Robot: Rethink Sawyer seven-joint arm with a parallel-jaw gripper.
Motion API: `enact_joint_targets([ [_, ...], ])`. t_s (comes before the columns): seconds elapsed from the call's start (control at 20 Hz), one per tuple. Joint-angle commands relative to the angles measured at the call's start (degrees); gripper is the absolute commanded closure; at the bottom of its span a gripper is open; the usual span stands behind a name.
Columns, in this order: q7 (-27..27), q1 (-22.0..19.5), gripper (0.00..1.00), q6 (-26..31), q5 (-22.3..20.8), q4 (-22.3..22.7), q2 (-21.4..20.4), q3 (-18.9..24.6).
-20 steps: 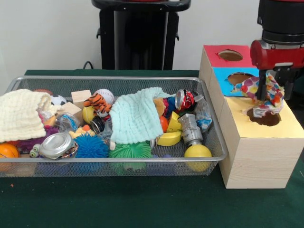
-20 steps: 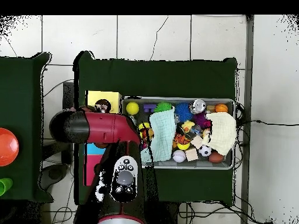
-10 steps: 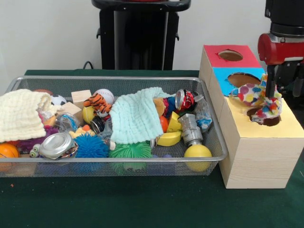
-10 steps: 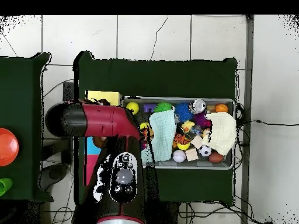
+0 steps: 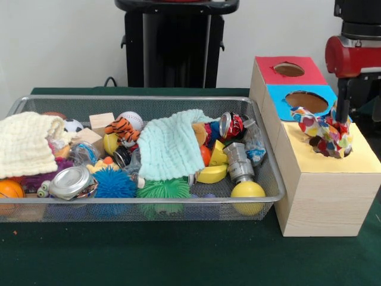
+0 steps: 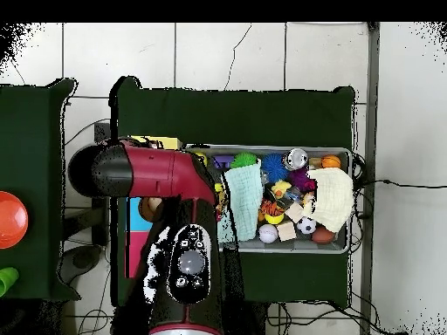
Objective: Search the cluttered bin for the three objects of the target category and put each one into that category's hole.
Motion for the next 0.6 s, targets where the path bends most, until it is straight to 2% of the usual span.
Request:
enact_joint_targets([
  [0.05, 10.08, -2.15, 0.00, 10.65, -0.01, 0.57, -1.65, -0.24],
  [0.6, 10.84, -1.72, 0.00, 12.60, -0.40, 6.36, -6.03, -1.85],
])
